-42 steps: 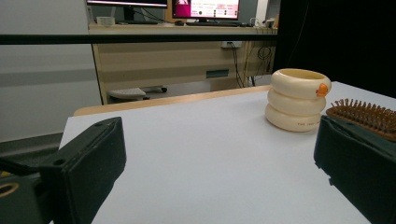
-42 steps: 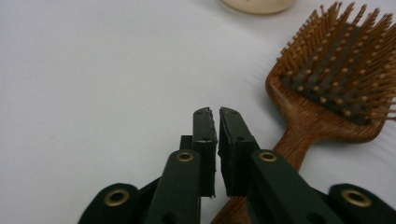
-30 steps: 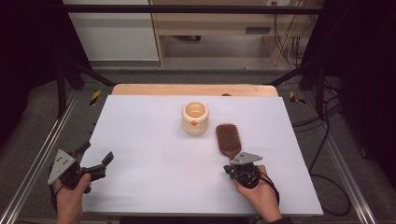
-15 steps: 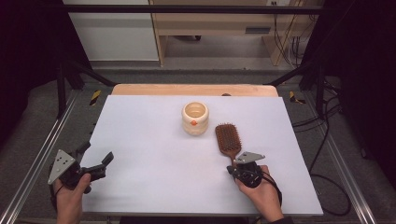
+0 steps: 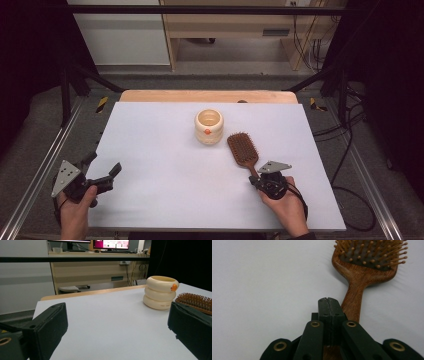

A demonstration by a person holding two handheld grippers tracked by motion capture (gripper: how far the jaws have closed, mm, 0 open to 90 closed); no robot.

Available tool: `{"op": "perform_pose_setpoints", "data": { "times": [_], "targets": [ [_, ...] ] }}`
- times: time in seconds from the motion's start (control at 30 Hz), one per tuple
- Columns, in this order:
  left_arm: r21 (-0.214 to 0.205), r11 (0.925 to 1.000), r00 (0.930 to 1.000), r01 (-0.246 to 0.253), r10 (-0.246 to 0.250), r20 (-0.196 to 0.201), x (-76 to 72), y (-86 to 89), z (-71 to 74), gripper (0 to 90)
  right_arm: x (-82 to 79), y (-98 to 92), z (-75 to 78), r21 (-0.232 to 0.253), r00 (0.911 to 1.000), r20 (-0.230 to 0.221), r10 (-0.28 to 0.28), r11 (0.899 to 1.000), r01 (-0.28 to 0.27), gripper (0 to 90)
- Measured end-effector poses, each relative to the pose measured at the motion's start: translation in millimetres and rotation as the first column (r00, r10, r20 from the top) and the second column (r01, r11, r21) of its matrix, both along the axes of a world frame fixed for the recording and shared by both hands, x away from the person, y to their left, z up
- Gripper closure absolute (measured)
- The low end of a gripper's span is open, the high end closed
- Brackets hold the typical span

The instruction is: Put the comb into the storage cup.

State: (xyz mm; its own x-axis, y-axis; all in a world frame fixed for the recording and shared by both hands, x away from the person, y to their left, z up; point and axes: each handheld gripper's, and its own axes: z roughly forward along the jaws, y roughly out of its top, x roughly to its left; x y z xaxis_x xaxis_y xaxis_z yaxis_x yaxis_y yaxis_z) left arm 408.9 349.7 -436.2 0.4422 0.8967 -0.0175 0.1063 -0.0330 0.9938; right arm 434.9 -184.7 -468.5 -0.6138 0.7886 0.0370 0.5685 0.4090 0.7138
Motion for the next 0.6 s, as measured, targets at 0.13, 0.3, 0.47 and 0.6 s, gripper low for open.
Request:
{"op": "perform_pose_setpoints", "data": {
  "times": [0.13,0.3,0.47,0.6],
  "targets": [
    [0.000,1.0000,1.0000,0.000,0.000,0.000,0.2,-0.1,-0.1,2.9,1.8,-6.2,0.5,-0.001,0.9999,0.004,-0.011,1.000,0.011,90.0],
    [0.003,1.0000,1.0000,0.002,-0.002,-0.001,0.1,-0.3,-0.1,2.9,3.1,-10.3,-0.1,-0.003,0.9996,0.005,-0.027,1.000,0.027,90.0],
    [0.003,1.0000,1.0000,0.001,-0.001,-0.004,0.3,-0.7,-0.3,2.9,5.1,-13.4,-0.8,-0.005,0.9993,0.008,-0.037,0.999,0.037,90.0],
    [0.003,1.0000,1.0000,0.001,-0.001,-0.004,0.4,-0.8,-0.4,2.9,7.6,-15.7,-1.2,-0.003,0.9991,0.011,-0.040,0.999,0.040,90.0]
  ]
}}
